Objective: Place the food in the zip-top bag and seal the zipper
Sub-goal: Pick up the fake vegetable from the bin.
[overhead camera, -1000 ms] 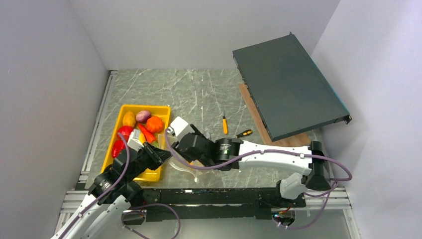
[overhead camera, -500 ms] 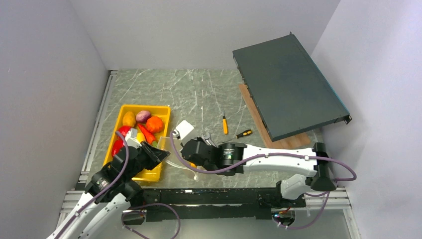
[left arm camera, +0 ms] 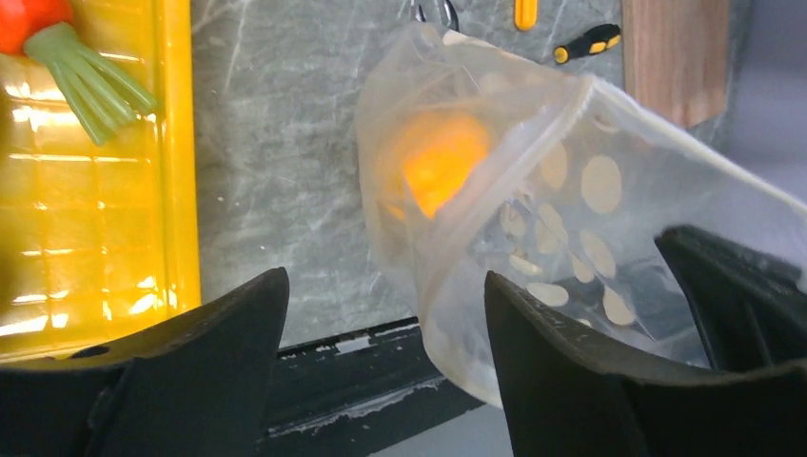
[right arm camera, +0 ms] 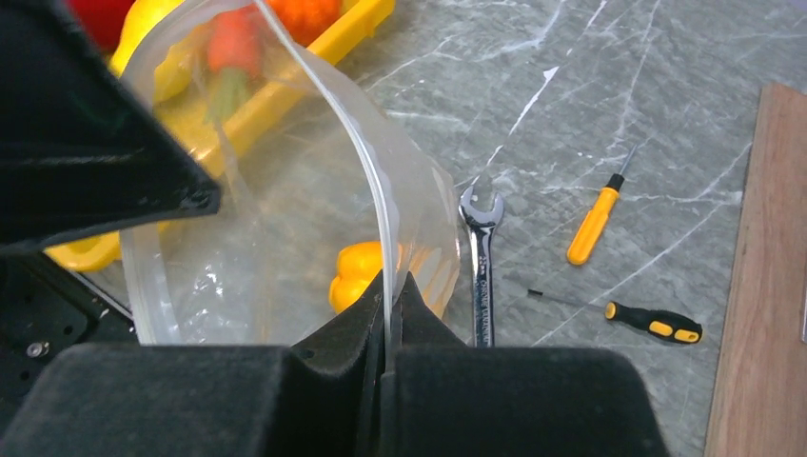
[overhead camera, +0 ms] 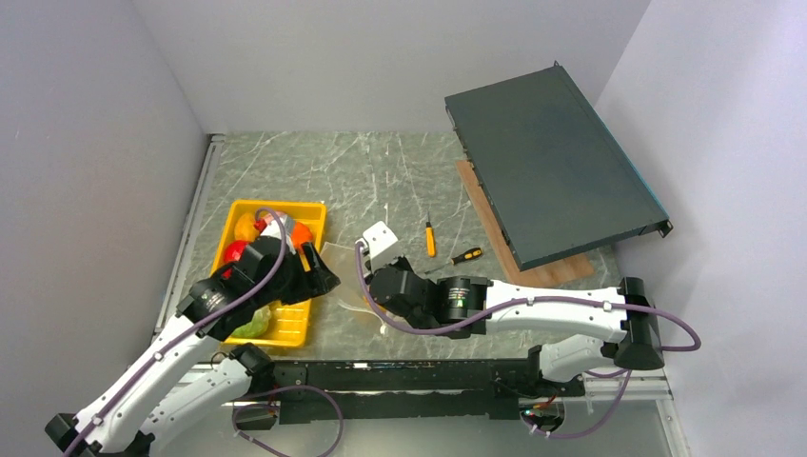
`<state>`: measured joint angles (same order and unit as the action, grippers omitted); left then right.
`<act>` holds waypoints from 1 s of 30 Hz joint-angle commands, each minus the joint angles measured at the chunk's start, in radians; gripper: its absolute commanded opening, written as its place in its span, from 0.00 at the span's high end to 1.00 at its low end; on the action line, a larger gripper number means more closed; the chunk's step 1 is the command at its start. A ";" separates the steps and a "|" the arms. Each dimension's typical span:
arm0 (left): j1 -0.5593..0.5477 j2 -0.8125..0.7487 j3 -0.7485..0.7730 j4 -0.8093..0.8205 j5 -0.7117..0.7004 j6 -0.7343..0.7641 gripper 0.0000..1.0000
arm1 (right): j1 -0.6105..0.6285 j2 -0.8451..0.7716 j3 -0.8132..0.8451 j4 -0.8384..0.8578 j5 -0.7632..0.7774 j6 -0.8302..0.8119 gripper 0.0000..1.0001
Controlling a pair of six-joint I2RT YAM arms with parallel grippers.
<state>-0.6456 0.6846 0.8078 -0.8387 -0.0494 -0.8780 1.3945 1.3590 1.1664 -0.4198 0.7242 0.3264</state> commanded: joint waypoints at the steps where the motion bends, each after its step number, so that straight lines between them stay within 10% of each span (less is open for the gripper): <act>1: -0.002 -0.065 0.002 -0.008 0.037 0.063 0.13 | -0.040 -0.037 -0.020 0.079 0.032 0.017 1.00; 11: -0.002 -0.170 0.169 -0.294 -0.148 0.085 0.00 | -0.066 -0.051 -0.084 0.177 -0.015 -0.049 1.00; 18: -0.002 -0.066 0.110 -0.526 -0.458 -0.186 0.00 | -0.067 -0.059 -0.099 0.208 -0.060 -0.057 1.00; 30: 0.015 -0.129 0.002 -0.518 -0.710 -0.365 0.00 | -0.066 -0.054 -0.099 0.203 -0.107 -0.052 1.00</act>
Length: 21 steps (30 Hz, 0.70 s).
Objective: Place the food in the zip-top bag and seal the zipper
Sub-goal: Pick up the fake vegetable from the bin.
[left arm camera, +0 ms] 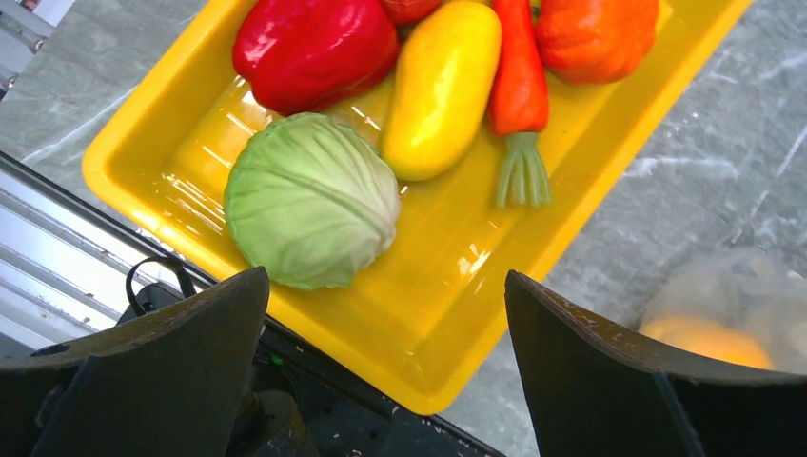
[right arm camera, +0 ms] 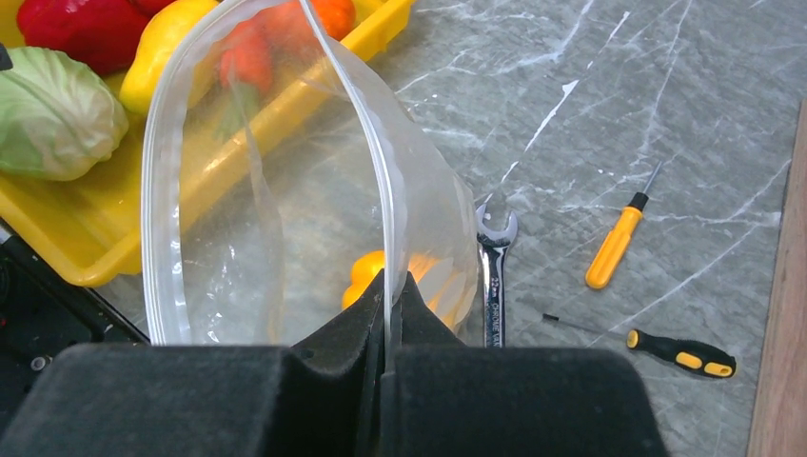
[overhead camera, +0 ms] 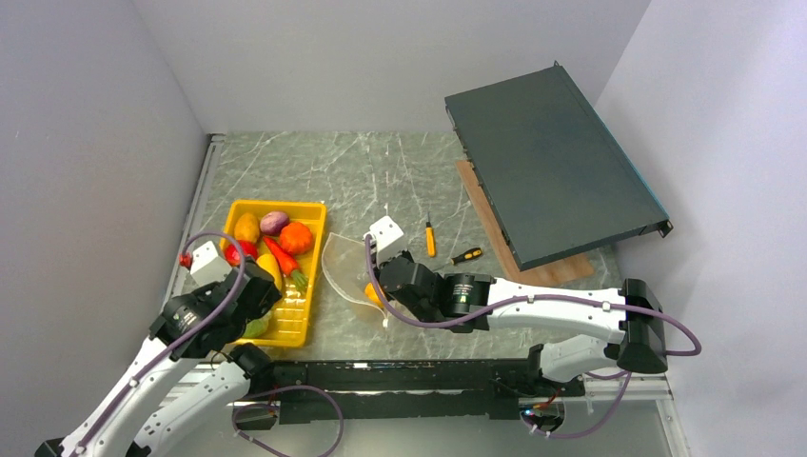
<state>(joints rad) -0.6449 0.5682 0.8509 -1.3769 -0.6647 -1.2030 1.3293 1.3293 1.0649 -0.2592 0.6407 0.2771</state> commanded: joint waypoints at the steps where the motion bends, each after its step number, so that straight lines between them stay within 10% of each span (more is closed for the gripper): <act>1: 0.025 -0.004 -0.050 0.034 -0.093 -0.029 0.00 | -0.002 -0.021 0.007 0.042 -0.025 -0.004 1.00; 21: 0.365 0.242 -0.168 0.206 0.050 0.031 0.00 | -0.002 -0.008 0.028 0.013 -0.057 0.005 1.00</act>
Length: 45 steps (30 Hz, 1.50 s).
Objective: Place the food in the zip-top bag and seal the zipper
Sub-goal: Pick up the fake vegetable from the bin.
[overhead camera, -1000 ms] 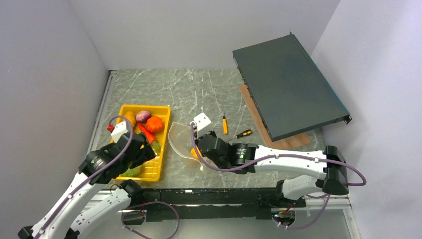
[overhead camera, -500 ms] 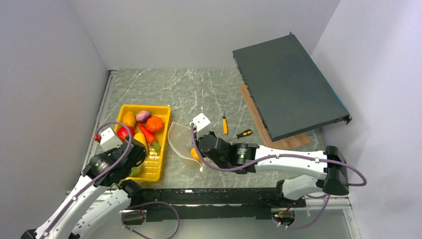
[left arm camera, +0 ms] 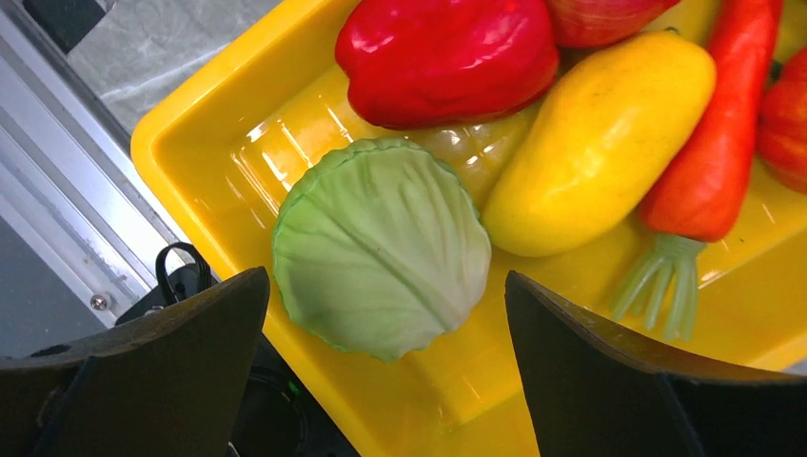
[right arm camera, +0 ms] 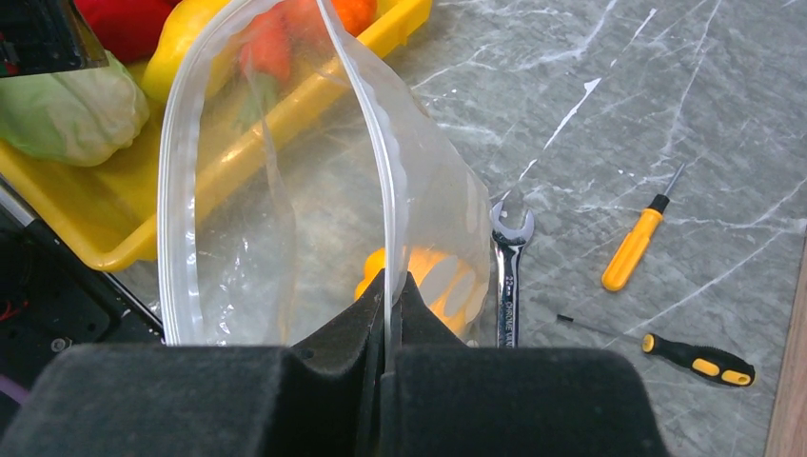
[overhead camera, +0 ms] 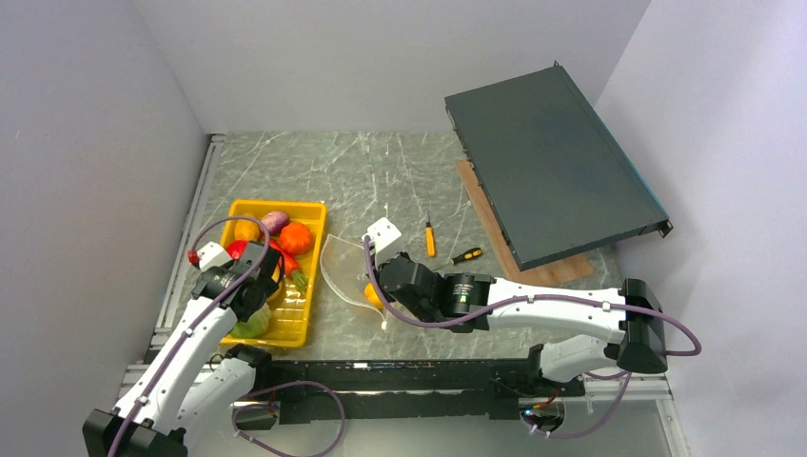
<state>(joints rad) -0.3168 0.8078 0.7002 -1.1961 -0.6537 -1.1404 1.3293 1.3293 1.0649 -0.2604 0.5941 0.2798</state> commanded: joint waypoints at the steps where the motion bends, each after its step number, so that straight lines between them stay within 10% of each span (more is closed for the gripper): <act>1: 0.042 -0.002 -0.023 0.023 0.043 -0.051 0.00 | -0.002 -0.006 0.029 0.012 -0.009 0.003 1.00; 20: 0.123 0.068 -0.158 0.225 0.117 -0.107 0.02 | -0.002 -0.016 0.034 -0.006 0.001 0.011 1.00; 36: 0.124 -0.223 -0.090 0.155 0.143 -0.011 0.76 | -0.002 0.003 0.050 -0.012 -0.032 0.027 1.00; 45: 0.124 -0.338 0.176 0.039 0.204 0.119 0.96 | -0.001 0.016 0.069 -0.018 -0.033 0.040 1.00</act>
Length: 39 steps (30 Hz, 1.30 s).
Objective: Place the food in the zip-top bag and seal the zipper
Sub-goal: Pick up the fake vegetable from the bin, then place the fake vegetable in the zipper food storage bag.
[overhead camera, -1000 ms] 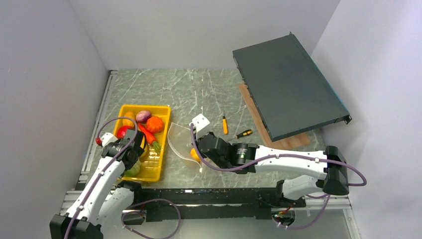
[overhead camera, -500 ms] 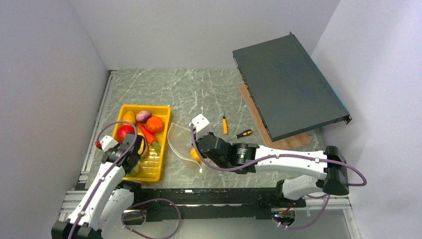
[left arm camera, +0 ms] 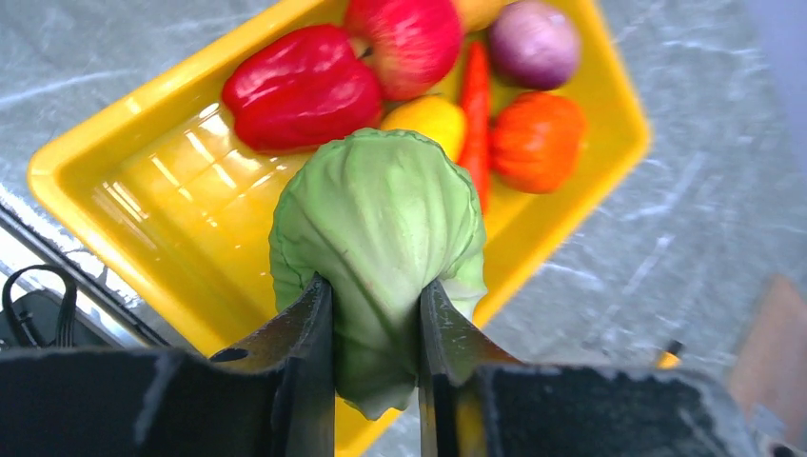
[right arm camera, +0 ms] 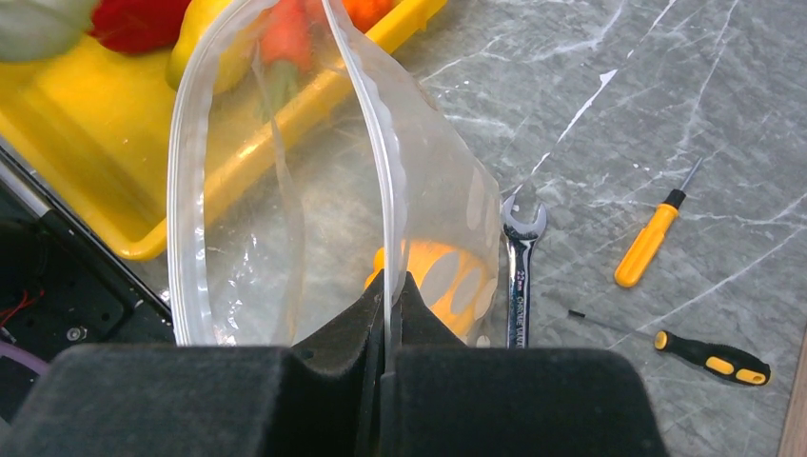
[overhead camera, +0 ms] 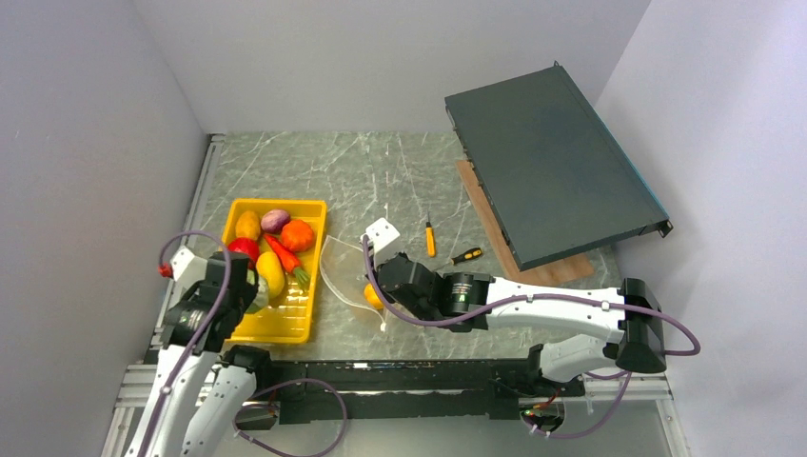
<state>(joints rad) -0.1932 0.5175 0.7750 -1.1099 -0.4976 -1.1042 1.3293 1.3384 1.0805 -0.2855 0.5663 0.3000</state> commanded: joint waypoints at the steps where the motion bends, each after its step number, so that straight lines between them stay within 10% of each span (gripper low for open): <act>1: 0.000 -0.063 0.123 -0.046 0.069 0.107 0.99 | -0.002 0.011 0.058 0.005 -0.003 0.021 1.00; 9: 0.000 -0.179 0.216 0.193 0.650 0.331 1.00 | -0.002 0.040 0.089 -0.009 -0.001 0.033 1.00; 18: 0.000 -0.165 0.015 0.603 1.147 0.208 1.00 | -0.002 0.039 0.109 0.003 -0.022 0.073 1.00; 39: -0.168 -0.005 -0.079 0.561 0.950 0.203 1.00 | -0.002 -0.017 0.045 0.127 -0.073 0.142 1.00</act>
<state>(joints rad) -0.2981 0.4339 0.6201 -0.5301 0.5266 -0.9379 1.3285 1.3407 1.1057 -0.2386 0.4957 0.4198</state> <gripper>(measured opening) 0.454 0.007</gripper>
